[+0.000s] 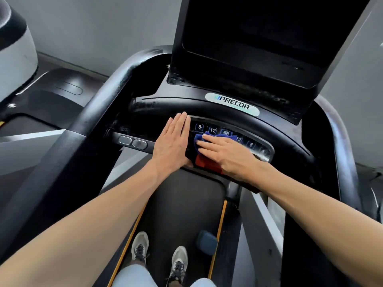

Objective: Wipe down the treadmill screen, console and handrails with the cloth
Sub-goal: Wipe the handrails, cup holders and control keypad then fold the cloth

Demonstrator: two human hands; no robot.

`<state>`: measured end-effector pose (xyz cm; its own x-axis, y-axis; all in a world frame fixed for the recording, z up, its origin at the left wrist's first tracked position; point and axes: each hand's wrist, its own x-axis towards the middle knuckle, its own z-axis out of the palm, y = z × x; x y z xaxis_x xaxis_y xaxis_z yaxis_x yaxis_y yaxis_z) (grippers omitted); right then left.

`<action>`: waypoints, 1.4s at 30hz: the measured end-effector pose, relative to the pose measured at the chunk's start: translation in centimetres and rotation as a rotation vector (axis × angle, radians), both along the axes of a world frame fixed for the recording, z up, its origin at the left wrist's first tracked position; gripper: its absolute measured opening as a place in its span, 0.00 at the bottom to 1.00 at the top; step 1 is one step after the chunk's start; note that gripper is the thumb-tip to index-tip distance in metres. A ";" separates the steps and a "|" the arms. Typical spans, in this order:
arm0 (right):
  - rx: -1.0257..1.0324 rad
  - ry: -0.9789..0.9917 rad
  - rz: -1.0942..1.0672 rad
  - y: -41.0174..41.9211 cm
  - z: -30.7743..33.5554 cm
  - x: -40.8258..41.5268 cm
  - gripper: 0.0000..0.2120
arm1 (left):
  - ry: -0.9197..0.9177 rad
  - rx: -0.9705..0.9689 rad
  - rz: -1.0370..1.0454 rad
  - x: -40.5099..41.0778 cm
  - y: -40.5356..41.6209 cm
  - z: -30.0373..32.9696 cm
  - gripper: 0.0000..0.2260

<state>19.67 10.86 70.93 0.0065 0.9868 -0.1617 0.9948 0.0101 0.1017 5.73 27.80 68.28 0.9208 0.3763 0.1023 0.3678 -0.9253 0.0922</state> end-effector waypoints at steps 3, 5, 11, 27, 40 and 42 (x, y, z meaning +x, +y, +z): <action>0.009 -0.025 -0.003 -2.9 0.4 0.6 0.29 | 0.032 -0.005 -0.004 0.0 0.0 0.2 0.67; 0.017 -0.013 -0.028 -4.9 0.6 0.8 0.30 | 0.044 -0.014 -0.013 0.0 0.0 0.1 0.69; 0.061 -0.015 -0.043 1.2 -0.4 -0.8 0.28 | -0.052 -0.064 0.030 -0.6 0.3 -0.6 0.65; 0.154 0.097 -0.279 1.1 -1.8 -3.3 0.29 | -0.198 -0.323 0.201 -2.8 -0.1 -3.1 0.59; 0.127 0.108 -0.168 6.5 -2.0 -6.1 0.28 | -0.109 -0.279 0.137 -5.4 1.4 -5.0 0.49; 0.101 0.066 -0.175 8.2 -1.0 -3.5 0.30 | -0.086 -0.279 0.155 -6.1 1.1 -5.4 0.48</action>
